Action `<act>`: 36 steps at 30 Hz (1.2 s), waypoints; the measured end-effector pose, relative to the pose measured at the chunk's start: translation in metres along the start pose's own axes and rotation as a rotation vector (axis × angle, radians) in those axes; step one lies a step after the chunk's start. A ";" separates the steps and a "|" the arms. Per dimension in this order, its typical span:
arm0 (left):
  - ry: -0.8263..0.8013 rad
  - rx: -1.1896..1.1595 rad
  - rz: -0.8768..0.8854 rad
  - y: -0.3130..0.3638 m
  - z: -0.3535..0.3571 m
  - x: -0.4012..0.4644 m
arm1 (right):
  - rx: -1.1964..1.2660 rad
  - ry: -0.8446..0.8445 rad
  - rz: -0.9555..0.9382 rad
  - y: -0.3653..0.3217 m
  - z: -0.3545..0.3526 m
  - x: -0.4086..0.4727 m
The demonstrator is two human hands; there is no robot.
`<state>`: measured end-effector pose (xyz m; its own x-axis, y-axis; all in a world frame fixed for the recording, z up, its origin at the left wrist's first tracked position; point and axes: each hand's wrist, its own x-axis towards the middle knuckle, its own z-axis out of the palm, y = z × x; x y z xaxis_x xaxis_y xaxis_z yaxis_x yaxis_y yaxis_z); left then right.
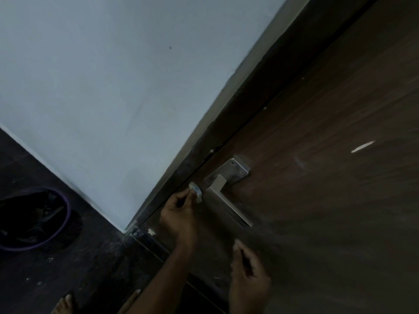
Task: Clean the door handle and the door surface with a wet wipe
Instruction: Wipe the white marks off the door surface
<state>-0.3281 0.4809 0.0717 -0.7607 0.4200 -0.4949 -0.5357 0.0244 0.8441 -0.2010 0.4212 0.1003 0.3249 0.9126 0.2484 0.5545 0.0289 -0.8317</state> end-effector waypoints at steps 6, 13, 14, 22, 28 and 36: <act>-0.211 0.086 0.015 -0.001 0.007 -0.054 | 0.060 -0.300 0.544 -0.004 0.016 0.022; -0.264 0.163 0.034 0.000 0.000 -0.054 | 0.267 -0.451 0.812 -0.015 0.036 0.046; -0.282 0.202 0.097 0.001 -0.003 -0.051 | 0.334 -0.485 0.881 -0.019 0.038 0.045; -0.381 0.294 0.367 0.000 -0.028 -0.040 | 0.594 -0.141 0.880 -0.037 0.036 0.045; -0.440 0.268 0.268 0.002 -0.030 -0.042 | 0.483 -0.024 0.690 -0.028 0.035 0.033; -0.431 0.306 0.239 0.002 -0.034 -0.035 | 0.814 -0.412 0.823 -0.040 0.013 0.063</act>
<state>-0.3155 0.4352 0.0840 -0.5950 0.7762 -0.2085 -0.1886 0.1173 0.9750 -0.2128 0.4834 0.1427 0.0041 0.8357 -0.5492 -0.3895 -0.5045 -0.7706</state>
